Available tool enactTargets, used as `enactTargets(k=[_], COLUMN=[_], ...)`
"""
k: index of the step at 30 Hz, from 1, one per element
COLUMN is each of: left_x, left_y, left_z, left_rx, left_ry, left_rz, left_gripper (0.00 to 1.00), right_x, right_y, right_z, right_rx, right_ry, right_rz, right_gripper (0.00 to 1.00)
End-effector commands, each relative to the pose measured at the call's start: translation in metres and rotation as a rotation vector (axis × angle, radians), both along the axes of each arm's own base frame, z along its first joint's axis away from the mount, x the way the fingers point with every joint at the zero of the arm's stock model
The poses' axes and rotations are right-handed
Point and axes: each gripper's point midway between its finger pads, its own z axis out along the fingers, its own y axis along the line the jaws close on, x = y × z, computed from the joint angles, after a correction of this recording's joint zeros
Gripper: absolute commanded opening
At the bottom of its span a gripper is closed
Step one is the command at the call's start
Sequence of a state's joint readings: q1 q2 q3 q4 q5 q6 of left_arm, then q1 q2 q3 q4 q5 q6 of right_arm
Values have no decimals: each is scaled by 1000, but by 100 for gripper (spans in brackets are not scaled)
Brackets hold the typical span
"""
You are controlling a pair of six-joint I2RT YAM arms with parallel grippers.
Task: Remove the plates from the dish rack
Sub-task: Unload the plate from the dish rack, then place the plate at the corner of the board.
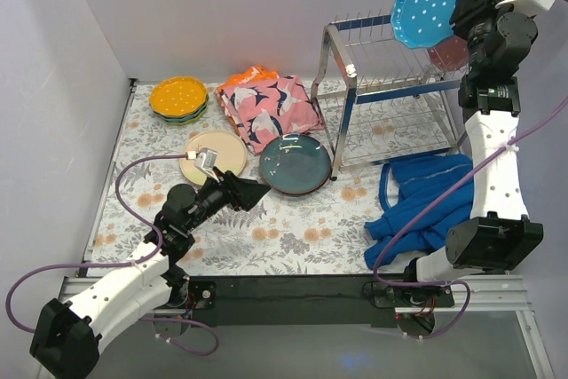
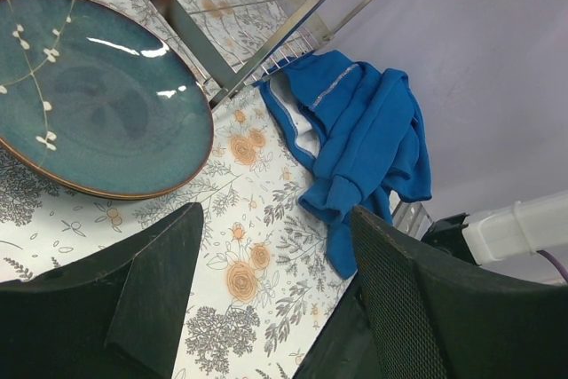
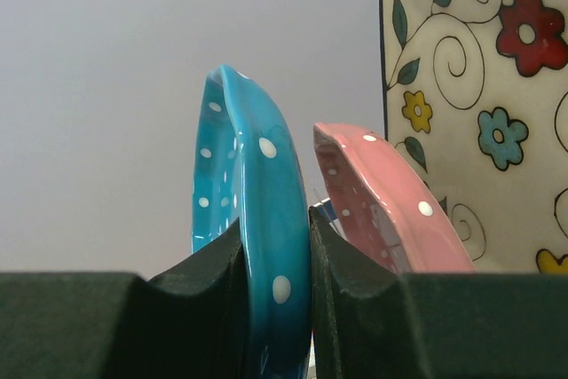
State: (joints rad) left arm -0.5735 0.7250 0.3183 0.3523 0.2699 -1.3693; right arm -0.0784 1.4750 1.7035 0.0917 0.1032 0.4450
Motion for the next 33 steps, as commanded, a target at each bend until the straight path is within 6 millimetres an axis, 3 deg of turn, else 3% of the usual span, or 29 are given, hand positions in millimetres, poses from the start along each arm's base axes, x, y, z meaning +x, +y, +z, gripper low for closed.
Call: enactTargets(k=[1,7,11,16,19,25,27,29,30,32,33], left_x=[0,-11,-17,-14,-17,-38,-47,-58,-62,-75,-80], left_y=[1,-5,-7,-1,1,5,10,19,22,32,36], left_z=[9,40,57,58,71,110,114,132,130,143,140], left_rx=[-29,-118,-149,-112,-113,-154,-146,-162,-153,-176,-168], left_ry=[-17,9,51,96,84,38,48,5,20,-13,4], left_rz=[13,-45,-67,-25,-27,-80,-80,-80,-76,-69,-61], left_gripper=[66,66,65,66,67,71,73,75,76,78,79], right_x=[-61,-64,-64,-75,-82,-101,-118,-129,-138,-148,-158], right_y=[6,23,47,66,87,146,170,189,208,225,239], right_z=[130,134,136,139,140,117,117,108,105,89,86], right_rx=[232,389,489,549,557,580,564,541,540,544,547], right_ry=[-387,-366,-337,-310,-277,-161,-148,-125,-106,-70,-65], right_rz=[74,207,374,490,594,796,875,925,977,1035,1081], right_gripper=[1,1,1,1,1,1,1,1,1,1,1])
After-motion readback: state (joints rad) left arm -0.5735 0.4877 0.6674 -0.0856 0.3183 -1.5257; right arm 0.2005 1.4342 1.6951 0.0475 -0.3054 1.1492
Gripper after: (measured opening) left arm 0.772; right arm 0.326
